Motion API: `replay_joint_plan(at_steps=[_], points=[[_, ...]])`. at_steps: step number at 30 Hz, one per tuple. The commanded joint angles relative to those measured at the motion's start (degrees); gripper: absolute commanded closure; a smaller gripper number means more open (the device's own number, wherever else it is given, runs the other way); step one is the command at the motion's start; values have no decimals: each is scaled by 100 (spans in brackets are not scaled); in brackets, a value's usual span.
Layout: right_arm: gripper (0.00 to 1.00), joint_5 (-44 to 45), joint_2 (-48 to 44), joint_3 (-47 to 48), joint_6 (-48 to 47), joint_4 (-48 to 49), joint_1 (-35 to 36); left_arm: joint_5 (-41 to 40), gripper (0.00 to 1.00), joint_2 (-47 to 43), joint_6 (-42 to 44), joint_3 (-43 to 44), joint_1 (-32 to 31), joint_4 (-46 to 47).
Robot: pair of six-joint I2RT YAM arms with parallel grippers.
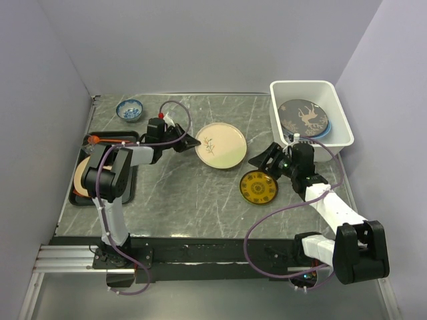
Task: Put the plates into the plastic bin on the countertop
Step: Pick up the plate at the center of the board.
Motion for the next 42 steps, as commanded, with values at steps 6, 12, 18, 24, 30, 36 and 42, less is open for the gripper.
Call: replay_joint_plan(at_steps=[6, 12, 18, 24, 30, 36, 42], points=[[27, -257, 49, -85, 103, 508, 53, 750, 99, -1044, -67, -136, 17, 789], [27, -460, 224, -68, 235, 719, 62, 900, 99, -1378, 12, -469, 26, 841], [27, -600, 435, -6, 349, 983, 159, 1093, 99, -1712, 91, -760, -9, 921], [27, -601, 681, 107, 384, 993, 334, 1049, 99, -1924, 223, -892, -141, 797], [27, -715, 875, 64, 489, 1299, 405, 1094, 99, -1994, 179, -989, -325, 868], [30, -882, 1103, 99, 621, 1537, 475, 1024, 99, -2029, 162, -989, -537, 868], [59, -996, 1095, 29, 630, 1686, 502, 962, 99, -1977, 153, -1024, -633, 911]])
